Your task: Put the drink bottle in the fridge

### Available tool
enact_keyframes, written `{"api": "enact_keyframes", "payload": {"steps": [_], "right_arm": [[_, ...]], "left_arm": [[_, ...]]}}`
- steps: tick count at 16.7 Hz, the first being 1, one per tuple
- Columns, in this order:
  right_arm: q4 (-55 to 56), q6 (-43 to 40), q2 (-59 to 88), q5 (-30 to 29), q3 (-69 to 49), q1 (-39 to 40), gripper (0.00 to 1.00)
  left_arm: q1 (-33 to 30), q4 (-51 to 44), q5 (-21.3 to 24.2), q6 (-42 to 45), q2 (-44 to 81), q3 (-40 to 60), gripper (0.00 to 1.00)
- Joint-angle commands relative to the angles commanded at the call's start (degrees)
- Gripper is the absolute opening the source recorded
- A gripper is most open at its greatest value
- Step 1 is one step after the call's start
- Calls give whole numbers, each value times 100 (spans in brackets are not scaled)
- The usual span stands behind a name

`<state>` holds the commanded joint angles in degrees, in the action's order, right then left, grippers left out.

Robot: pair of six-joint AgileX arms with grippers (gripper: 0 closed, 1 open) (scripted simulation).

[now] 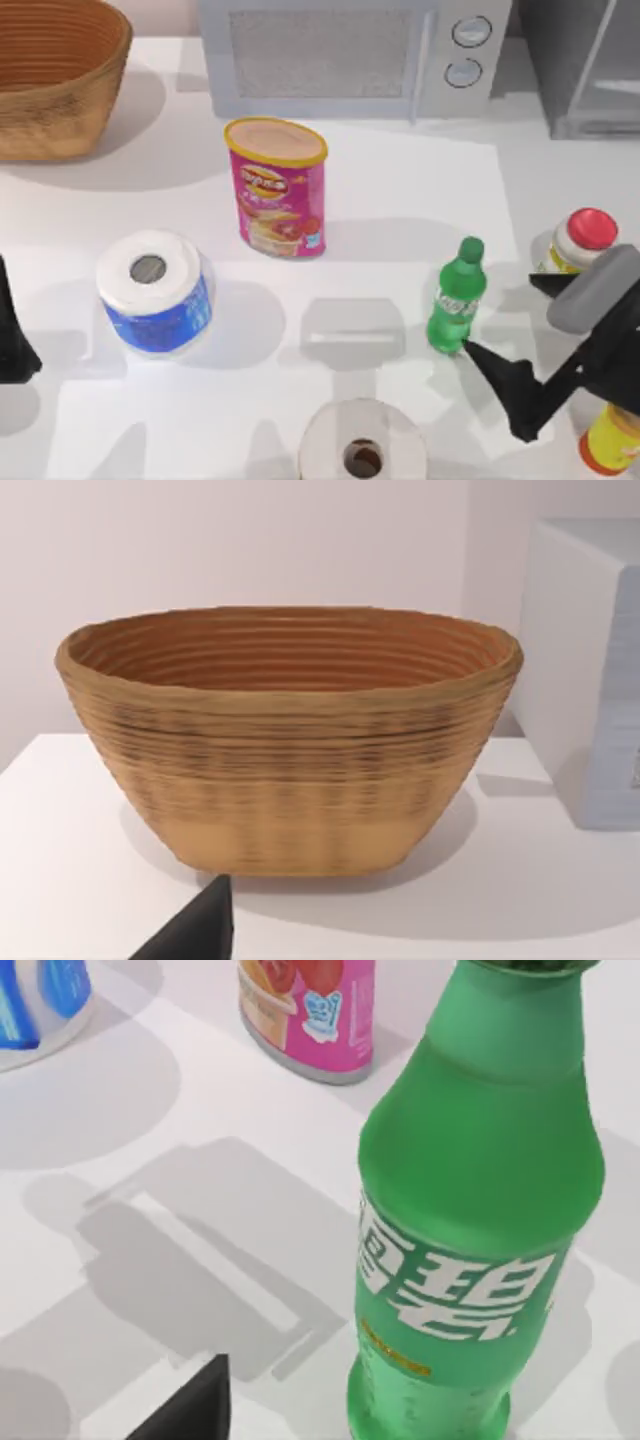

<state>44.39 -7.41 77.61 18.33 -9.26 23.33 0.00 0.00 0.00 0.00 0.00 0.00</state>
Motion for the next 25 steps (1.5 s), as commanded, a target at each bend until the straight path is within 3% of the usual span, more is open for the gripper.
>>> {"api": "enact_keyframes", "payload": {"steps": [9, 18, 24, 25], "right_arm": [[96, 16, 217, -5, -141, 69, 100], [1120, 192, 2020, -395, -971, 491, 100], [1328, 199, 2250, -429, -969, 508, 100], [1328, 199, 2250, -429, -969, 508, 93]], "left_arm": [[0, 0, 0, 0, 0, 0, 100], [0, 0, 0, 0, 0, 0, 100], [0, 0, 0, 0, 0, 0, 100], [0, 0, 0, 0, 0, 0, 100]]}}
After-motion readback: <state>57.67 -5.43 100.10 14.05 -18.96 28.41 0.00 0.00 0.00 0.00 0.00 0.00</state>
